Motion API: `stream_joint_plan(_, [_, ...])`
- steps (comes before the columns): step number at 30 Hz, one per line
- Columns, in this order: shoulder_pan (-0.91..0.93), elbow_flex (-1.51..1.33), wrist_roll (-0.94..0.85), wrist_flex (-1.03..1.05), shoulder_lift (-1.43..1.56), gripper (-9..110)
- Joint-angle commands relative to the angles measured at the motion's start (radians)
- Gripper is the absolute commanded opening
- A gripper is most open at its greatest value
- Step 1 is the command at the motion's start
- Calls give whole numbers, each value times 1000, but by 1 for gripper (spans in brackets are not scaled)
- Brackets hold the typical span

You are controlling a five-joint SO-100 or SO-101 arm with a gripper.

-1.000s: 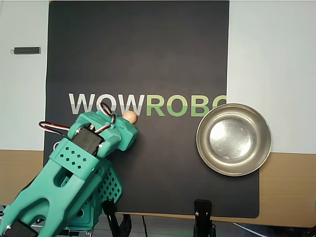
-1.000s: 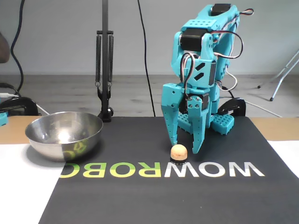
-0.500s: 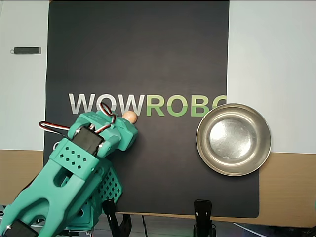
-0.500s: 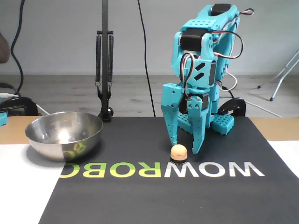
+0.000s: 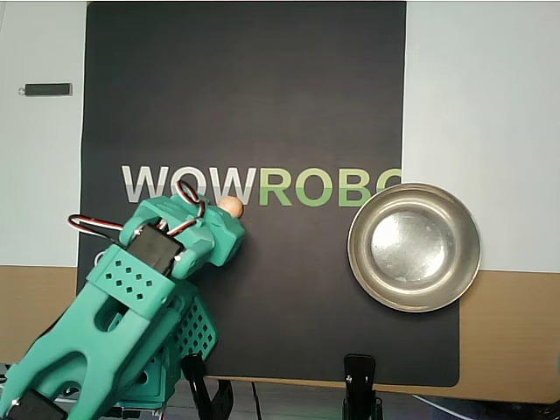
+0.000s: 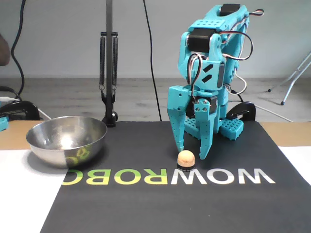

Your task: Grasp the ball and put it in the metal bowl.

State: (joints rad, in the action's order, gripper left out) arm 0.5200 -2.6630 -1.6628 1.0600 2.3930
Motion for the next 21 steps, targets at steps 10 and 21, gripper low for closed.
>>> stream_joint_plan(10, [3, 41, -3, -9, -11, 60])
stream_joint_plan(21, [5, 81, 2, -72, -107, 60])
